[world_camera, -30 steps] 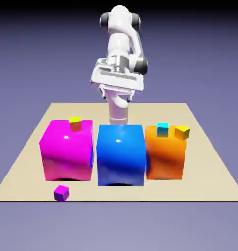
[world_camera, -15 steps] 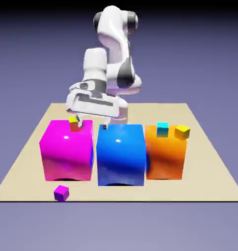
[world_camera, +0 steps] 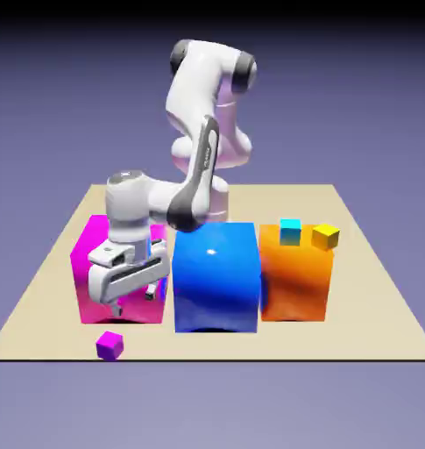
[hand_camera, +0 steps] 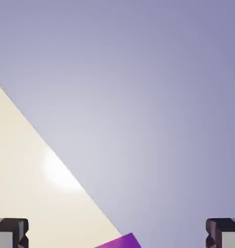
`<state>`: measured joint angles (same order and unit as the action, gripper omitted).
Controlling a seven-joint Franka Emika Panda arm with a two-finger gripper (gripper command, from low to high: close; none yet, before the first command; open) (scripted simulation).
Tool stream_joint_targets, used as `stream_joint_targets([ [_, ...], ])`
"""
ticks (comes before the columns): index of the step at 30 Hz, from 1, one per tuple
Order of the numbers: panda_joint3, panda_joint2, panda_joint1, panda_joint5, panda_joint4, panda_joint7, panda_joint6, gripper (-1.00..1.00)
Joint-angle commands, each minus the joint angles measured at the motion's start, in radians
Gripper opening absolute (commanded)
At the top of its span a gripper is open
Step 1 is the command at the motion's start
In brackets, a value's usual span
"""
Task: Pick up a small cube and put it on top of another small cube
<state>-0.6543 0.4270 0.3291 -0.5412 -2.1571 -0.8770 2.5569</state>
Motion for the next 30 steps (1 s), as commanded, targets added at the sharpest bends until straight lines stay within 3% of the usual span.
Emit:
stream_joint_targets([
  [1, -0.026, 0.033, 0.016, -0.023, 0.013, -0.044, -0.016, 0.0],
  [12, -0.291, 0.364, 0.192, -0.262, 0.118, -0.441, -0.174, 0.0],
  [17, -0.157, 0.487, 0.086, -0.376, 0.171, -0.502, -0.086, 0.0],
  [18, -0.157, 0.487, 0.086, -0.376, 0.171, -0.502, -0.086, -1.0],
  [23, -0.282, 0.359, 0.191, -0.254, 0.117, -0.431, -0.18, -1.0],
  [30, -0.098, 0.113, 0.041, -0.068, 0.082, -0.202, -0.267, -1.0],
])
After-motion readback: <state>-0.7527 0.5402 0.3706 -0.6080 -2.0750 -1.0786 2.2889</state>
